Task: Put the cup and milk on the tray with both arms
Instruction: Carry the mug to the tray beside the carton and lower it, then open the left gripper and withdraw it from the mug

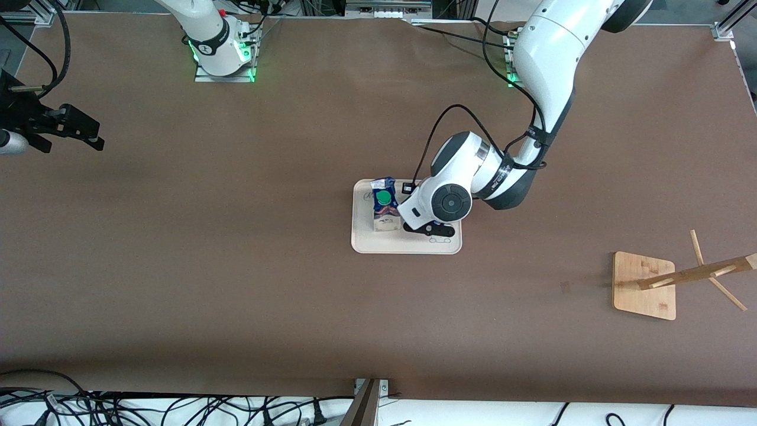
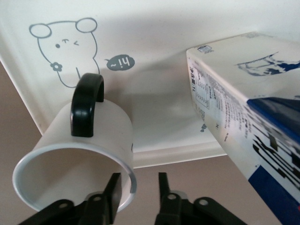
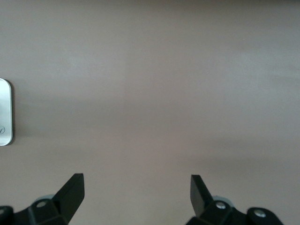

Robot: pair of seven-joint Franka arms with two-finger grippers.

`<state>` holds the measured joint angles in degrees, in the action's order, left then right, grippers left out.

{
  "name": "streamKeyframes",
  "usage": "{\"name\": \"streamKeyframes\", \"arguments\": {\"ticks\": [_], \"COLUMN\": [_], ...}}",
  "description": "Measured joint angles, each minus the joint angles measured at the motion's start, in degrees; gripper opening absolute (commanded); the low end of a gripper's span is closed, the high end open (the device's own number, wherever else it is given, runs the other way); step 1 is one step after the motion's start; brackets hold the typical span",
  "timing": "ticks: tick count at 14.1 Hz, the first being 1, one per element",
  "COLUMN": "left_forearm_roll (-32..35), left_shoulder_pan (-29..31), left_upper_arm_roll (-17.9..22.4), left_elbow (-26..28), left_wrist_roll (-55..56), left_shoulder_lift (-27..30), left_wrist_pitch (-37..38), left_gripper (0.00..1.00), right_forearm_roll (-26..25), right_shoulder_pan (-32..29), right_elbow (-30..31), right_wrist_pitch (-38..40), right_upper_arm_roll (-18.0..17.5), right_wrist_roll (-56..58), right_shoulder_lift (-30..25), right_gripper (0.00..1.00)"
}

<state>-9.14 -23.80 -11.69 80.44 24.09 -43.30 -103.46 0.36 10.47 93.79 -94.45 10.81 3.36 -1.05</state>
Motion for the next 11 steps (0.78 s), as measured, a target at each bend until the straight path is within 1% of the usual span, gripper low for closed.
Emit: {"name": "streamKeyframes", "arguments": {"ticks": [3,6,8,11], "left_forearm_roll": [0.02,0.03,0.03,0.03], "left_shoulder_pan": [-0.06,-0.03,0.2,0.51], "left_upper_arm_roll": [0.22,2.82,4.01,6.05], "left_elbow": [-0.63,-2.4,-3.09,-3.41], "left_wrist_roll": [-0.13,-0.77,-1.38,-1.46], "left_shoulder_lift": [0.03,1.6,4.6,11.25], "left_wrist_pitch": [-1.23,-1.36,-1.34,-1.08], "left_gripper": [1.0,1.0,1.0,1.0], "right_forearm_roll": [0.0,0.0,0.01,0.02], "right_shoulder_pan": [0.0,0.0,0.0,0.02], "right_elbow": [0.0,-0.01,-0.02,-0.09], "right_wrist_pitch": [0.0,0.0,0.0,0.0], "right_upper_arm_roll": [-0.01,-0.01,-0.01,-0.08], "right_wrist_roll": [0.0,0.0,0.0,0.0], "right_shoulder_lift": [0.0,0.0,0.0,0.0], "right_gripper": [1.0,1.0,1.0,1.0]}}
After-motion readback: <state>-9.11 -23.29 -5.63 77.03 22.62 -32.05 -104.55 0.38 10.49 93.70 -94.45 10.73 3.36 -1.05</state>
